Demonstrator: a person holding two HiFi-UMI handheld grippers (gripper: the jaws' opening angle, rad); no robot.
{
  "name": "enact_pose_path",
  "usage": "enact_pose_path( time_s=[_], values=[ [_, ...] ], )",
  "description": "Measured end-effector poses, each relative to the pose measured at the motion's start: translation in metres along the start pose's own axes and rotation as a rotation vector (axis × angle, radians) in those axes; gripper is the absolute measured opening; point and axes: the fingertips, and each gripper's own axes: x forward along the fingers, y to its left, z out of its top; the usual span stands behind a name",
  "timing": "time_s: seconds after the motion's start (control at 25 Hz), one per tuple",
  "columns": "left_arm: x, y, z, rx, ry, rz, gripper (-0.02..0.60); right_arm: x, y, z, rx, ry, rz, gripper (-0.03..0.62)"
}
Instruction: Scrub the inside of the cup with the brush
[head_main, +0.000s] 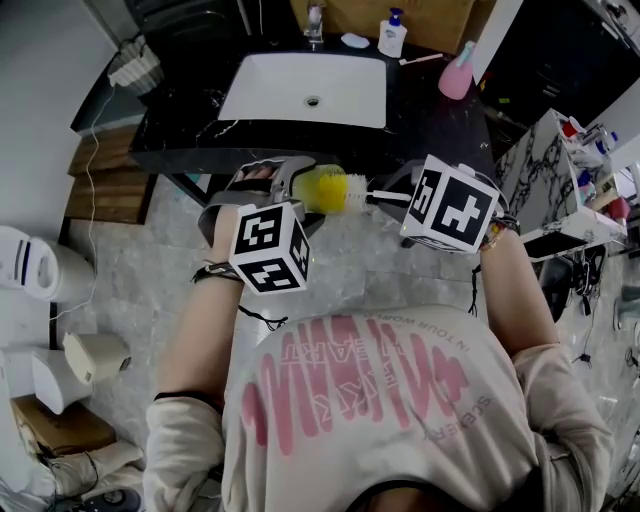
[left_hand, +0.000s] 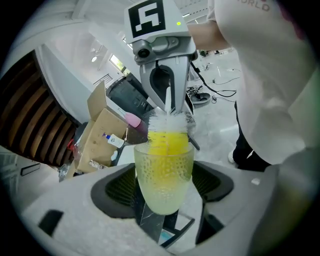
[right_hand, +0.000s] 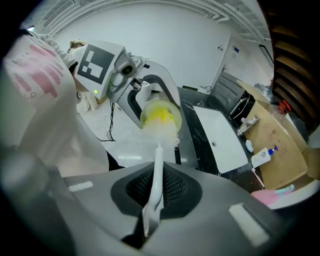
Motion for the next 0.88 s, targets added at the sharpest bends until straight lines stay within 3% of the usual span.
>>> enact_pose_path(
  time_s=[0.36, 0.88],
  values=[
    [0.002, -0.003, 0.013, 0.013, -0.023, -0.005, 0.357, 0.006, 0.014, 0.018, -0.035, -0.021, 0.013, 0.012],
    [0.013, -0.013, -0.006, 0.083, 0.099, 0.006, 0.354, 0.009, 0.014, 0.012, 0.015, -0.011, 0.009, 0.012]
  ],
)
